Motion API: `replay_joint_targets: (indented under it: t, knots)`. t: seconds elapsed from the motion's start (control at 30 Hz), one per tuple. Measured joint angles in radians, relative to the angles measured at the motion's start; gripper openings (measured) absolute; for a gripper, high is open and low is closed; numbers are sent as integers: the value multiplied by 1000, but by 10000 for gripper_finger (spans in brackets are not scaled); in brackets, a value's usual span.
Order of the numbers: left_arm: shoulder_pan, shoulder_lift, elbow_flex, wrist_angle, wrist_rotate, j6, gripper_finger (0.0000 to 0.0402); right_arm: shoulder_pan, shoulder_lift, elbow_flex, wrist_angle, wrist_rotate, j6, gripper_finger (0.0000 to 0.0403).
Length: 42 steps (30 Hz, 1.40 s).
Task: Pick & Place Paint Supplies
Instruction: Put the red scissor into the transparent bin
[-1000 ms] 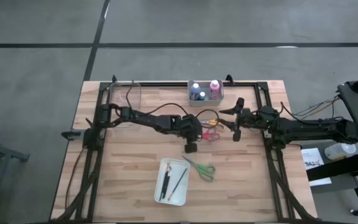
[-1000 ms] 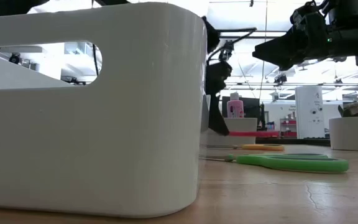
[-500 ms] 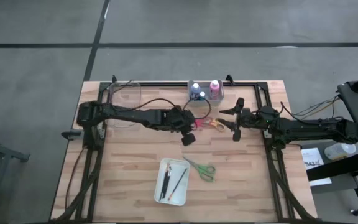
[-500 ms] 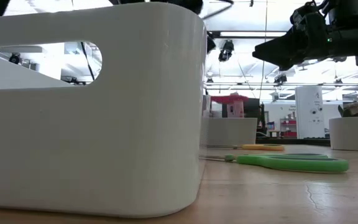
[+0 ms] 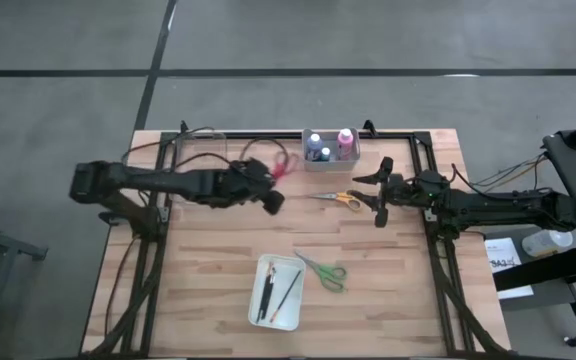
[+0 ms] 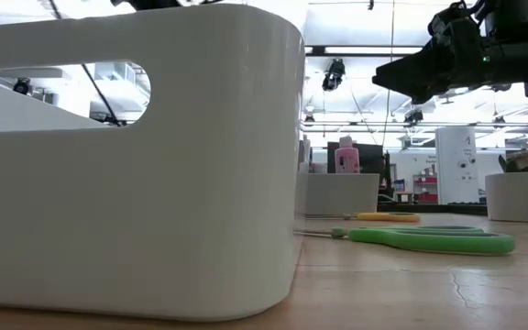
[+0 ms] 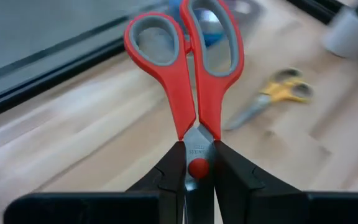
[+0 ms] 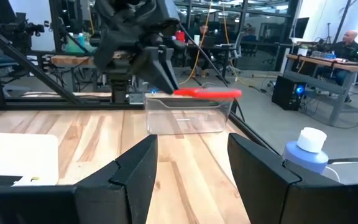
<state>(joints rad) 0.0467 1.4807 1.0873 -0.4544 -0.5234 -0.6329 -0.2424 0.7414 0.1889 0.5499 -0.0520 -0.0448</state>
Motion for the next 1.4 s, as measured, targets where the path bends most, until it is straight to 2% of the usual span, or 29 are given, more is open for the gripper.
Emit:
replay_joint_targets:
  t: [0.27,0.5,0.73,0.9,1.03,1.17,1.4]
  knots:
    - [1,-202,-140,-218,-183,-279,64,0,0,0,0,0,0,193]
    - [8,-293,-166,-461,-281,-437,64,0,0,0,0,0,0,193]
    - [70,-301,-168,-632,-305,-683,64,0,0,0,0,0,0,193]
    - [130,-300,-226,-697,-294,-882,64,0,0,0,0,0,0,193]
    - [172,-299,-286,-644,-263,-857,64,-1,0,0,0,0,0,193]
    - [220,-299,-334,-561,-240,-752,64,-1,0,0,0,0,0,193]
    - [296,-299,-434,-401,-146,-663,64,0,0,0,0,0,0,193]
